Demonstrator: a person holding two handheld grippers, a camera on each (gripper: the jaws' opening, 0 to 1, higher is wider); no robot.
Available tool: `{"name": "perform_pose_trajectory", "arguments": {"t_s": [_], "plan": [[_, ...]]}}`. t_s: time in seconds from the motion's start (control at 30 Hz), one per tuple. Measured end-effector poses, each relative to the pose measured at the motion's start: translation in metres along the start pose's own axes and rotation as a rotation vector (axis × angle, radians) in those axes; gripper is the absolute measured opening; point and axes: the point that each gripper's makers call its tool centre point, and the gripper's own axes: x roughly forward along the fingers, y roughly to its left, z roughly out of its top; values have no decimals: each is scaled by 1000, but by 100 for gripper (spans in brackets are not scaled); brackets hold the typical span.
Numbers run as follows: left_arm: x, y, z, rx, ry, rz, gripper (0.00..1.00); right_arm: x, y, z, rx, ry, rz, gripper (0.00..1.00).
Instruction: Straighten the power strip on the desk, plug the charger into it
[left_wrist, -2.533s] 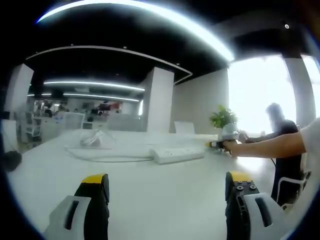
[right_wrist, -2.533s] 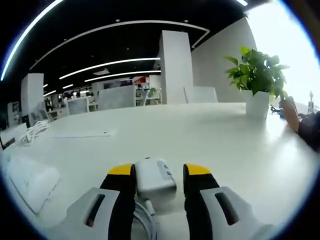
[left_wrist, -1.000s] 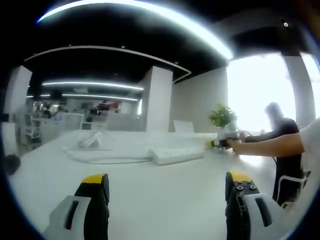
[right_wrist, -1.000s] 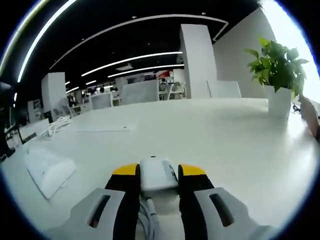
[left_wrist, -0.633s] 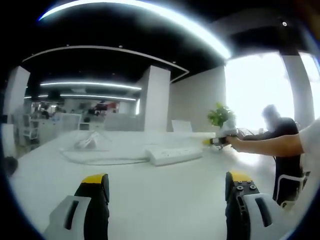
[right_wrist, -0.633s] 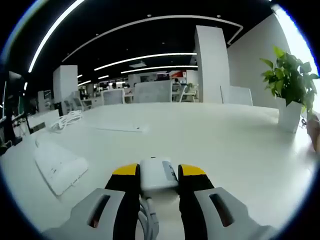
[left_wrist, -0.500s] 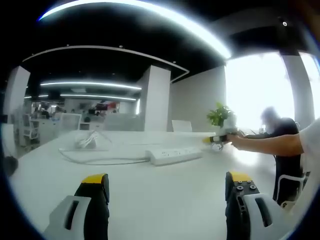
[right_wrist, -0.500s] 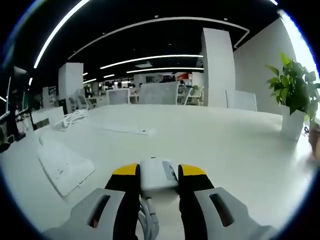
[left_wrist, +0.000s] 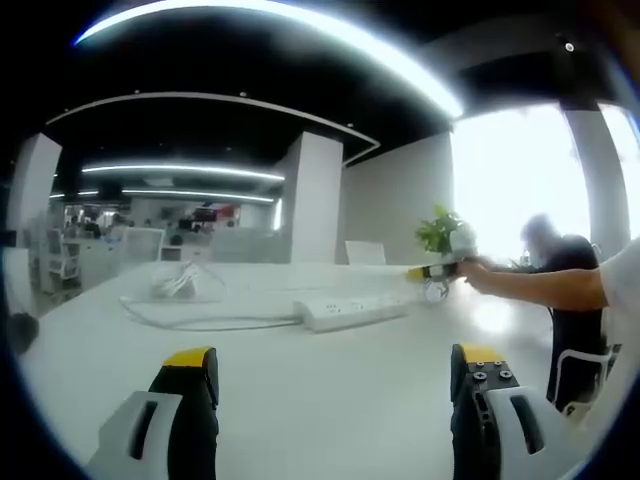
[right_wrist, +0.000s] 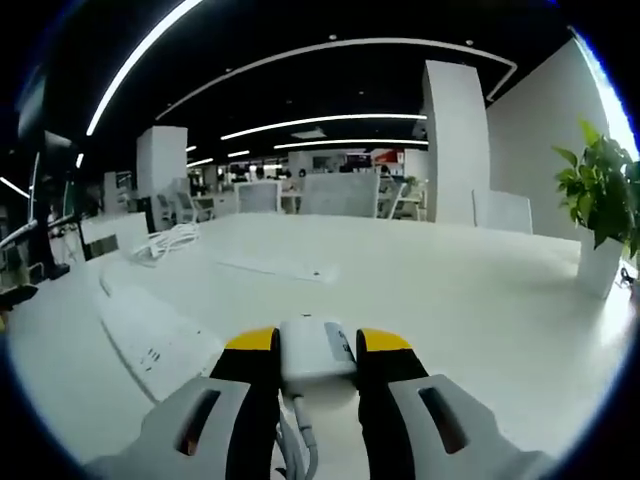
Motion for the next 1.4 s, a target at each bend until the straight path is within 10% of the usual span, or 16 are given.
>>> {"name": "perform_pose_trajectory", "arguments": {"t_s": [1.4], "plan": [[-11,4,-3,-17,-24,11,99,-3,75,38,-656,172,144,27]]}}
